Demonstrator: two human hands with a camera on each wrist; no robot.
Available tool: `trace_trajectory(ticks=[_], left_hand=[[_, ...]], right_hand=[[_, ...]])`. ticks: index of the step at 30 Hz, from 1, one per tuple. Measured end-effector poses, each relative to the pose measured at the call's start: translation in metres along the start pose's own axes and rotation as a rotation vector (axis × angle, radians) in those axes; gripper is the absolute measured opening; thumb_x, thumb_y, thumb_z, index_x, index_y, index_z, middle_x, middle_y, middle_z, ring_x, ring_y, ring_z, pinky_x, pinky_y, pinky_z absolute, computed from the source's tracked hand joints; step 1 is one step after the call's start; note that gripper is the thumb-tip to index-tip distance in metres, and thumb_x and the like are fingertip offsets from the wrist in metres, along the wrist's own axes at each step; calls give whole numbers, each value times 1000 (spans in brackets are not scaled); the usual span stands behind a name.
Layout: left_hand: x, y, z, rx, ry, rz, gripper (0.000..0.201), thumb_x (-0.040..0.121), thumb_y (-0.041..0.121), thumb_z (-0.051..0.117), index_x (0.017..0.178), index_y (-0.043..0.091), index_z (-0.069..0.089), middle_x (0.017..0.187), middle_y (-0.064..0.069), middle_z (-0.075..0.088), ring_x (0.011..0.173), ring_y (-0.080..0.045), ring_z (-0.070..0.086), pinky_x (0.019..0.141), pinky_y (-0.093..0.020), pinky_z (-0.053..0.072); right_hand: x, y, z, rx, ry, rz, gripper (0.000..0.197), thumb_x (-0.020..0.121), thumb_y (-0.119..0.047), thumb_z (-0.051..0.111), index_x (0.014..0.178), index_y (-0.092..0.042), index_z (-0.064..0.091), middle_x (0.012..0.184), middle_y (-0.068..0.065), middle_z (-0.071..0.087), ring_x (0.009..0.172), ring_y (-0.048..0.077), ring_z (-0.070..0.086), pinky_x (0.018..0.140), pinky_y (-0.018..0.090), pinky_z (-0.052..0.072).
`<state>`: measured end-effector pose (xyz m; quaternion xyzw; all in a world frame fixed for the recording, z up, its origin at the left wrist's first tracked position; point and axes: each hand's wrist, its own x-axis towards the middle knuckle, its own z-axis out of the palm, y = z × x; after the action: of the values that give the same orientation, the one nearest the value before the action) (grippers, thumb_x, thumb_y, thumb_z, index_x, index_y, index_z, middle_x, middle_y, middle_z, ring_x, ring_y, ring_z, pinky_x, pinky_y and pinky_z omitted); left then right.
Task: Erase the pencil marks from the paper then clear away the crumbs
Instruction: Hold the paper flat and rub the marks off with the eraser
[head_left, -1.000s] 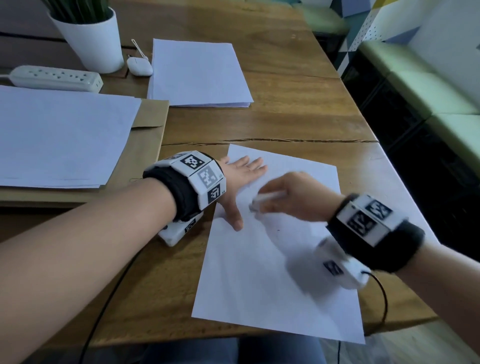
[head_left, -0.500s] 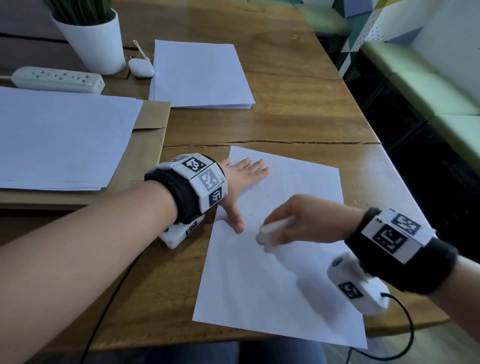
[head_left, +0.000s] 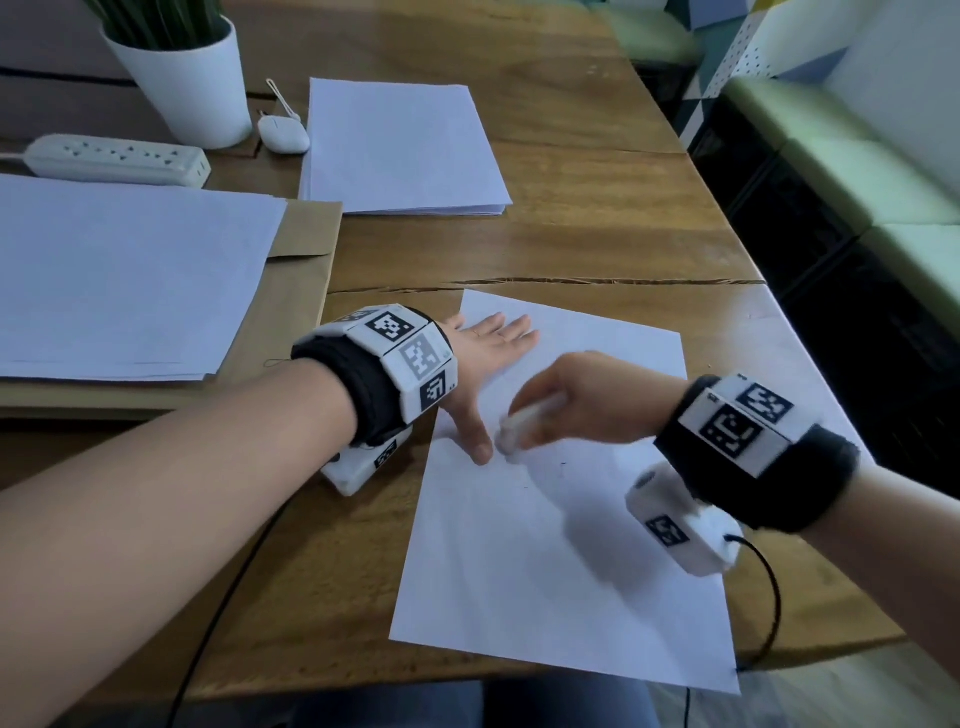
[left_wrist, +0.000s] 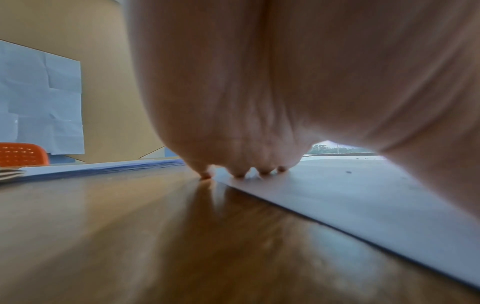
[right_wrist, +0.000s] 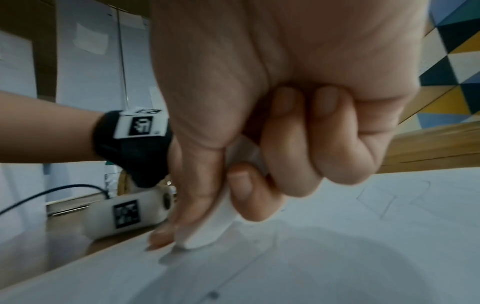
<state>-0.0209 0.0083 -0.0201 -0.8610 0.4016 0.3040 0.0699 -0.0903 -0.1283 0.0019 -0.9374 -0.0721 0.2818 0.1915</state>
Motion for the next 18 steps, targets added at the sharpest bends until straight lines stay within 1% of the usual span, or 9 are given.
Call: trace_trajectory(ticks=[2,4,7,9,10,12,14,16,18], left_hand=[[-1,0,0,-21,22,-2,133,65,51,78,146,20,-22,155,3,-24,144,-15,-20,116,-42,-7],[-2,1,0,-25,24,-1,132,65,51,78,146,20,-21,156,4,-24,144,-15,-19,116,-42,-6],[-2,1,-1,13,2,1,131,66,52,76,146,19,-22,155,2,-26,144,-17,-20,116,-43,-7],[0,1,0,19,-7,3,131,66,53,76,146,19,-23,155,2,-26,143,-17,-21,116,-44,-7],[0,0,0,17,-5,3,131,66,52,76,146,19,-22,155,2,-26,143,-17,-21,116,-43,-7],[0,0,0,7,9,1,132,65,52,77,146,19,-22,155,2,-25,144,-17,-20,116,-43,-6],[-1,0,0,-8,15,3,132,65,52,77,146,19,-22,155,2,-24,144,-17,-20,116,-42,-6],[0,-1,0,-1,10,6,132,65,52,77,146,19,-22,155,2,-25,144,-17,-20,116,-43,-6],[1,-1,1,5,3,11,132,65,53,76,146,19,-23,155,2,-26,144,-17,-21,115,-44,-7]], right_hand=[[10,0,-3,44,153,23,27,78,-41,68,101,-29,70,92,-3,65,92,14,55,87,31,46],[9,2,-1,72,196,33,31,79,-41,67,104,-24,70,98,3,68,95,18,58,88,33,47],[-8,4,4,-3,-17,10,31,80,-39,66,107,-23,69,101,2,71,95,17,61,86,29,45],[-10,3,3,-4,-122,1,25,80,-37,67,104,-28,70,93,-4,72,88,12,62,82,24,46],[-8,3,1,3,-106,4,25,80,-38,68,104,-29,70,87,-8,70,84,9,60,79,23,45],[1,6,-3,27,49,26,29,80,-39,68,107,-30,69,81,-12,64,83,9,56,75,23,43],[4,9,-2,50,177,45,34,80,-40,67,113,-29,66,91,-9,62,91,9,53,77,22,38],[-4,16,1,26,100,35,34,81,-35,68,114,-29,66,102,-9,66,95,7,55,81,20,40],[-16,20,4,24,-107,1,25,81,-29,69,107,-30,68,102,-11,72,97,7,62,91,23,45]])
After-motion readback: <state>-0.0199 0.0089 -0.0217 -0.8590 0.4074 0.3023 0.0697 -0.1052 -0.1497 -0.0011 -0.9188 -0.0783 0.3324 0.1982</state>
